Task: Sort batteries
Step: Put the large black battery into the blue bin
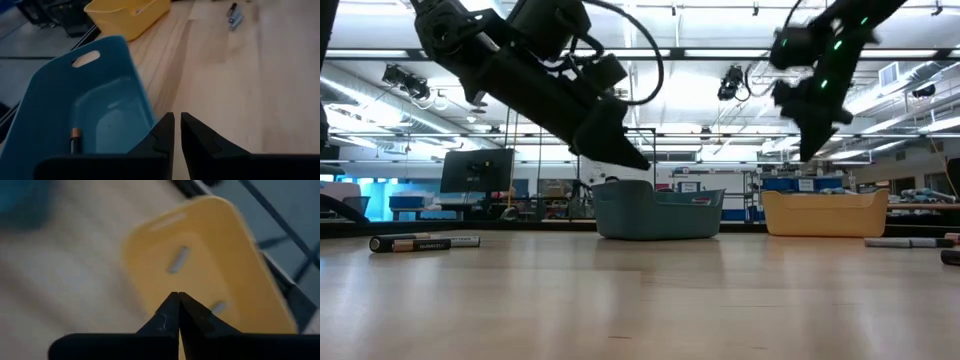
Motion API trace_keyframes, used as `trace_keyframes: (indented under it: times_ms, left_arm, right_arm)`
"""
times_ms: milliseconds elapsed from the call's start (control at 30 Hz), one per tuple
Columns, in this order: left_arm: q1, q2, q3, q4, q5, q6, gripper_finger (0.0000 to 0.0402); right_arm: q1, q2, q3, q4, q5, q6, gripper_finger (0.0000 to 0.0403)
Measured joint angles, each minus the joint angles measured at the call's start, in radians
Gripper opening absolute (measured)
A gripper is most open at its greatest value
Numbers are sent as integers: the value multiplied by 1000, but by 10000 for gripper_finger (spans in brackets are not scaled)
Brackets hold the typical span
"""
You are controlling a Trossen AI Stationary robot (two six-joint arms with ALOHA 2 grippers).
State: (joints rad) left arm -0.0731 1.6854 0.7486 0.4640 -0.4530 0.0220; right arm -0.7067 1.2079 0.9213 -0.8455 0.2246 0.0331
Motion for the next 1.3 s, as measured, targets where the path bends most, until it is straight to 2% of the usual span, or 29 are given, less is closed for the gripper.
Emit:
trace_keyframes:
  times_ms: [167,267,400,533,633,767,900,1300]
  left_arm:
    - [-12,-12,0,29,23,19,39]
    - [-19,-13,0,51,53,26,39]
    - [-27,-13,0,74,107,22,39]
    - [-40,-12,0,95,131,25,39]
    - [-41,-12,0,93,143,26,39]
    - [-41,-12,0,93,144,28,39]
    - [-41,-12,0,94,144,50,39]
    - [-41,-12,0,95,144,53,39]
  right_arm:
    - [205,-153,-44,-104,-67,118,27]
    - [334,-208,-70,-160,-73,238,26]
    - [480,-233,-107,-255,-74,466,11]
    - [576,-200,-151,-383,-74,716,13]
    - [613,-159,-202,-427,-73,835,24]
    - [640,-97,-272,-409,-67,911,21]
    - [660,-19,-298,-386,-19,940,7]
    - [634,247,-301,-373,63,907,8]
